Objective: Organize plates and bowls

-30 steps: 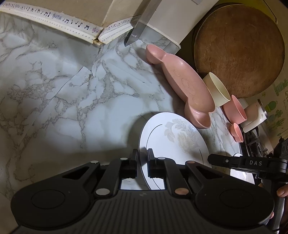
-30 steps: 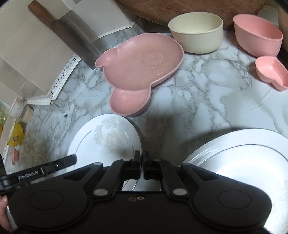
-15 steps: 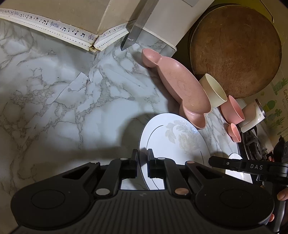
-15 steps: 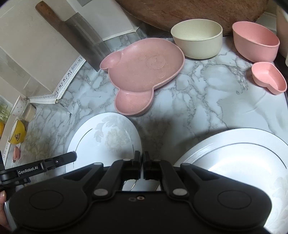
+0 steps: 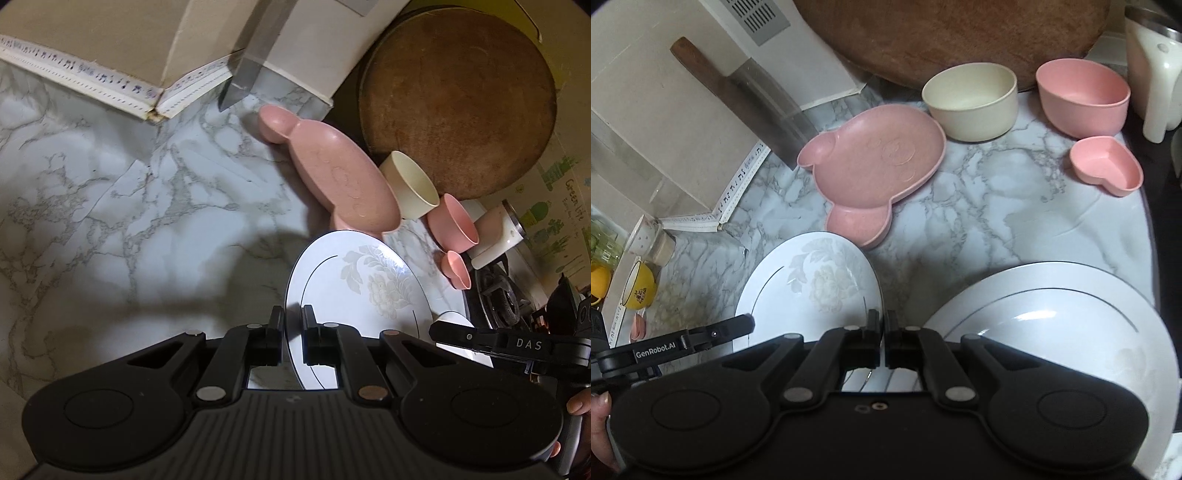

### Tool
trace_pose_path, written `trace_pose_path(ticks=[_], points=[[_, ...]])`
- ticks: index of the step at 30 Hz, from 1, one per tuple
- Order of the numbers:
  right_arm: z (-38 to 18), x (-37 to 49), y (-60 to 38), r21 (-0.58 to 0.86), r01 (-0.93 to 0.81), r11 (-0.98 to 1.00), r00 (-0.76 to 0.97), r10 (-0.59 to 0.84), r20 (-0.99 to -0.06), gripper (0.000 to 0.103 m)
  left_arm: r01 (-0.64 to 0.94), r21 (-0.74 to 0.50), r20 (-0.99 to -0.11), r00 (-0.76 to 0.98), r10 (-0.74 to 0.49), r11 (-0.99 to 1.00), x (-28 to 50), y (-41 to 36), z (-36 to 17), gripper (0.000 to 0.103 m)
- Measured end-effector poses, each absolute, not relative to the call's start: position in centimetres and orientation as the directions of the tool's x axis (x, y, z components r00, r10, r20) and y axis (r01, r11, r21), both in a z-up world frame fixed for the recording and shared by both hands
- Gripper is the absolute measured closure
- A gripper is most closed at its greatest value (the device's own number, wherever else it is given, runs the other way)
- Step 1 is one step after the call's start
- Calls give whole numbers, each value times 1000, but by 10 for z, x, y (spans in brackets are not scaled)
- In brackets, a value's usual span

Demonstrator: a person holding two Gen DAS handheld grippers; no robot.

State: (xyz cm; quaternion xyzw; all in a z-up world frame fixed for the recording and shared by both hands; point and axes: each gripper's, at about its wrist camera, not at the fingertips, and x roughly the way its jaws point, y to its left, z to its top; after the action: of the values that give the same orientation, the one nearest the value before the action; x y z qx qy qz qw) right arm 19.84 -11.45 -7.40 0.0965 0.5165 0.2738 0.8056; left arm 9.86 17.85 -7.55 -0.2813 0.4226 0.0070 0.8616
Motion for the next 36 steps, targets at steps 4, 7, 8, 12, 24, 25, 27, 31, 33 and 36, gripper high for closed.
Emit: trace_pose_path(ticks=[4,7,8,12,24,25,27,31,33,36], points=[[-65,194,-129,442,-332,834,336,542,-770,99,-225,-483,-723,648,-241,846,100,168,-69,95],[-61,190,-139,439,-325,838,353,538,-766,99,-207,-485,-718,649,-252,850,101,158,-65,95],[-59,189,-143,440,-320,839,356,537,-765,99,-201,-485,-717,648,-255,851,101,155,-64,95],[-56,183,-161,447,-299,843,372,534,-759,99,-180,-489,-715,644,-273,854,103,141,-61,95],[-65,166,-214,453,-222,863,406,504,-762,99,-104,-472,-721,617,-316,875,111,94,-62,95],[-65,165,-219,453,-215,865,409,501,-763,99,-100,-472,-722,613,-320,876,111,89,-63,95],[-66,161,-227,453,-202,869,416,494,-764,99,-86,-469,-724,608,-326,879,112,81,-63,95],[-69,156,-245,455,-174,873,426,483,-765,99,-63,-462,-728,597,-338,885,114,63,-66,95],[-72,153,-253,457,-163,874,428,480,-766,99,-53,-459,-730,591,-343,887,115,55,-67,95],[-75,149,-263,456,-149,877,429,473,-770,99,-40,-454,-735,582,-349,890,117,45,-69,95]])
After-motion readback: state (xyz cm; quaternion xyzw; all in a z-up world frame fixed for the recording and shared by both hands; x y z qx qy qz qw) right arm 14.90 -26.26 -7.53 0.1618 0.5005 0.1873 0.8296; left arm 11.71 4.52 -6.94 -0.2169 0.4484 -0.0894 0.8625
